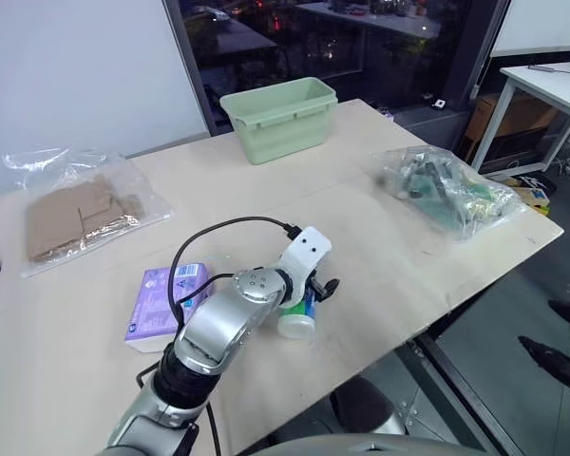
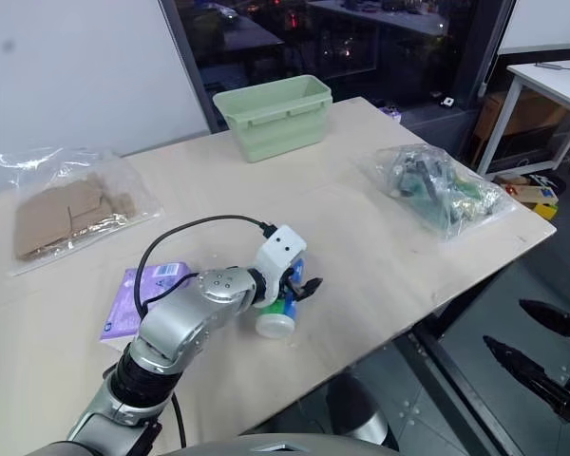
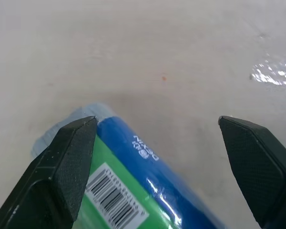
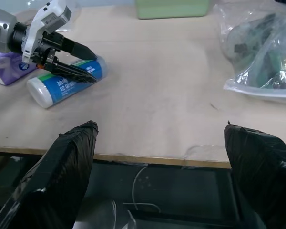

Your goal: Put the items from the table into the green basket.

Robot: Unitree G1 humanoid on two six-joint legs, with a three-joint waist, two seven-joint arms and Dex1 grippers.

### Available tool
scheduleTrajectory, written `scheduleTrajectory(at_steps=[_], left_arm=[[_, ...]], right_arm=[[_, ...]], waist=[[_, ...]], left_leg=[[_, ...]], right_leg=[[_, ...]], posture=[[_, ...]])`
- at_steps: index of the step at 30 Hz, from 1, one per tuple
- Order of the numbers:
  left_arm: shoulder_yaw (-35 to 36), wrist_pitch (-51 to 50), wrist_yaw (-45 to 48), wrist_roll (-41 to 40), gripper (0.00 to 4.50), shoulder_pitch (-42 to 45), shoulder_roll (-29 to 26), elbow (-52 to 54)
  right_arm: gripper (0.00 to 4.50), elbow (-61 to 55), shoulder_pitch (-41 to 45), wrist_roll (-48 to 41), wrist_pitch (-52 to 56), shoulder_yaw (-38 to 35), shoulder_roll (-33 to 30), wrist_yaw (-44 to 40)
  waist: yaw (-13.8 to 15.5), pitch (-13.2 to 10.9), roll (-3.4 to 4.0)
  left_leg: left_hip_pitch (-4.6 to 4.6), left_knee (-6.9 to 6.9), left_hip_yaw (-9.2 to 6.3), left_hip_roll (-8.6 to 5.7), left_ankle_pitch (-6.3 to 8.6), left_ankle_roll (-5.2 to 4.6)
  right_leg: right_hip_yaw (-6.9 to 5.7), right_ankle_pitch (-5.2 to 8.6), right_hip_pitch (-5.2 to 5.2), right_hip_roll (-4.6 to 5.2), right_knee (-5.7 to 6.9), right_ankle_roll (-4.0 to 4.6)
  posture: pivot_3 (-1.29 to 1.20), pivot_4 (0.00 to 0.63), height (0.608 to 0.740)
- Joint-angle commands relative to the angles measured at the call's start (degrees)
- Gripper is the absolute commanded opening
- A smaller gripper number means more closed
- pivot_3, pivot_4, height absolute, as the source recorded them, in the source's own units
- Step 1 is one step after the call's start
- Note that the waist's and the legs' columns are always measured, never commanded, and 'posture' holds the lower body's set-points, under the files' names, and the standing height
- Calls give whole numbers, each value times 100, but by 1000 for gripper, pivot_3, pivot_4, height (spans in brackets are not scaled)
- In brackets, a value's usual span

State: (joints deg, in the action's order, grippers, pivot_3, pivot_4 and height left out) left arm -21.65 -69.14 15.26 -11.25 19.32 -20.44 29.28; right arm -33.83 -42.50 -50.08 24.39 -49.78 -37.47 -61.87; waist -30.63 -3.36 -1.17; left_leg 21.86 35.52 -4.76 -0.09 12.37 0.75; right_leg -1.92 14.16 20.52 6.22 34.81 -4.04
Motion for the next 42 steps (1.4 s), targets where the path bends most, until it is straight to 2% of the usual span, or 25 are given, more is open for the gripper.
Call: scheduleTrajectory(at_steps=[1, 9, 15, 22, 26, 32, 35, 42], left_arm=[[193, -382, -223, 101, 4198, -326, 106, -481], [606, -614, -412, 47, 4198, -691, 301, -4], [685, -1001, -400, -43, 4198, -902, 167, 365], [634, -1144, -335, -123, 4198, -964, -82, 380], [713, -1224, -405, -138, 4198, -1015, -155, 423], [762, -1237, -470, -186, 4198, -1097, -145, 528], [809, -1231, -517, -193, 4198, -1126, -107, 536], [880, -1222, -624, -189, 4198, -1183, -25, 577]], right_arm=[[4500, -44, 153, -87, -8, 48, -107, 35], [4500, 143, 324, 41, -110, 329, -59, -88], [4500, 204, 392, 89, -149, 559, -46, -129], [4500, 295, 553, 131, -160, 689, -84, -131], [4500, 234, 610, -10, -49, 721, -128, -167], [4500, 196, 654, -224, 120, 765, -350, -434], [4500, 223, 747, -295, 171, 783, -488, -538], [4500, -128, 1310, -546, 374, 1169, -902, -632]], waist=[[13, 0, 0], [230, -19, 13], [645, -91, 60], [1059, -123, 105], [1261, -132, 116], [1270, -147, 124], [1271, -157, 110], [1263, -158, 111]], left_leg=[[0, 1, 0, 5, 0, 0], [-10, 0, 7, 19, 11, 12], [-12, -13, 2, 9, 23, 12], [-12, -35, 0, -17, 117, 11], [-18, -38, -10, 2, 144, -39], [-44, -36, 5, 39, 155, -35], [-92, -37, 18, 39, 174, -2], [-124, -36, 16, 39, 185, 17]], right_leg=[[-19, 0, 0, 2, -3, 0], [-74, 0, 6, 35, -8, 0], [-70, 0, 16, 29, -6, 0], [-19, 11, 25, -35, 16, -16], [5, 26, 28, -87, 16, -5], [33, 42, 26, -132, 26, 25], [54, 60, 21, -135, 66, 51], [108, 62, 15, -169, 75, 54]], posture=[[-486, 47, 740], [-435, 73, 740], [-409, 94, 740], [-397, 102, 740], [-389, 108, 740], [-373, 109, 740], [-369, 106, 740], [-351, 96, 740]])
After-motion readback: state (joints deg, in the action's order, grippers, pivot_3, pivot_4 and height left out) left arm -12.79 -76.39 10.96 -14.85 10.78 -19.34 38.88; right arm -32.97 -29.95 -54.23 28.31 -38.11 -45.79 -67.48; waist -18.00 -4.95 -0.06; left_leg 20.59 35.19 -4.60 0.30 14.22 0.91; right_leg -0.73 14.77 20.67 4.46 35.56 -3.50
